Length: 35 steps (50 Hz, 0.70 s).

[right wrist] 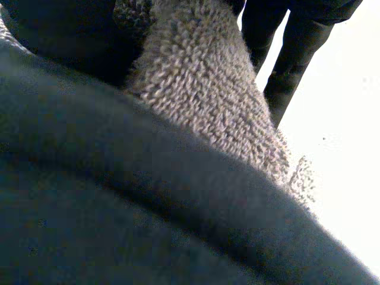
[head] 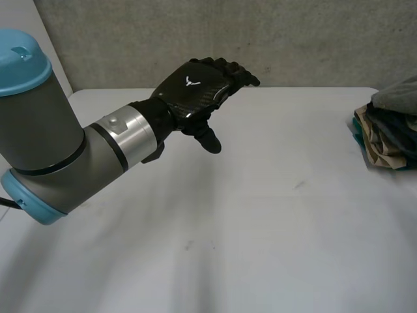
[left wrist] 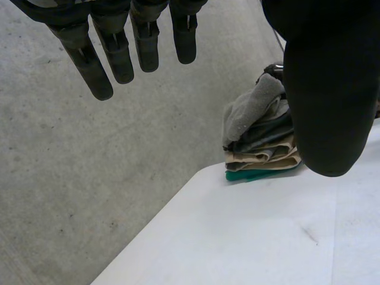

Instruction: Fold the laundry.

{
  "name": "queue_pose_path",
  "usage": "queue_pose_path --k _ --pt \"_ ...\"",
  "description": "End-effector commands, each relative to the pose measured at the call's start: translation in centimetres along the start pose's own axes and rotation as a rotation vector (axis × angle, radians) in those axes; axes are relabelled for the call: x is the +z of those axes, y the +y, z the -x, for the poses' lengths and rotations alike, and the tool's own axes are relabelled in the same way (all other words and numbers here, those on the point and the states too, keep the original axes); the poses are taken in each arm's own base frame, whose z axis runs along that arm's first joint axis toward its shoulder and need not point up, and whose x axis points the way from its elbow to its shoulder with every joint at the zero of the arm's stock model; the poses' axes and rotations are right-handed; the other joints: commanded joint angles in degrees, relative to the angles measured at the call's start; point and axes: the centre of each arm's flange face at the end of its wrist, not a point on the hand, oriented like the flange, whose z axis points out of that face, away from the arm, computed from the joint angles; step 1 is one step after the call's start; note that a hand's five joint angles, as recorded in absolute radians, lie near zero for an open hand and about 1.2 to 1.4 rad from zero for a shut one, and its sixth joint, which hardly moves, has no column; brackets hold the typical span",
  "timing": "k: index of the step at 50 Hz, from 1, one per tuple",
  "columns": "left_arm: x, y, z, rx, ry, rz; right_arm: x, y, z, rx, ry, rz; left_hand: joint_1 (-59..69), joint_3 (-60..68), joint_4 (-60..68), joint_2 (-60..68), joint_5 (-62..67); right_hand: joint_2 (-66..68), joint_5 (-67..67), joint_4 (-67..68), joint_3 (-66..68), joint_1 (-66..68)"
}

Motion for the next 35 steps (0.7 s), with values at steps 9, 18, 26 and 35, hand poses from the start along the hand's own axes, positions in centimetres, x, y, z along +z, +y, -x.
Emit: queue_pose_path --k 9,18,26,35 --pt "-0.1 -0.8 -0.8 0.005 0.019 -0.019 -1.5 -7.1 -1.1 0.111 0.155 0.130 4.5 3.9 3.5 3.6 3.5 -55.4 -53.1 -58.8 -56.4 -47.7" --pt "-0.3 -1.5 -1.8 0.008 0.038 -0.031 -5.4 -12.3 -2.5 -0.040 0.339 0.309 4.5 3.9 3.5 3.6 3.5 -55.4 -53.1 -58.8 -56.4 -47.7" --pt "-0.7 -2.7 -1.7 0.018 0.031 -0.058 -7.9 -16.9 -5.6 -0.310 0.587 0.430 4.5 3.9 3.5 3.6 3.5 -55.4 -53.1 -58.8 -56.4 -47.7" --pt "-2.0 -5.7 -0.1 -0.019 -0.130 -0.116 -4.4 -22.3 -2.1 -0.471 0.697 0.345 4.5 3.9 3.5 3.6 3.5 -55.4 -53.1 -58.8 -56.4 -47.7"
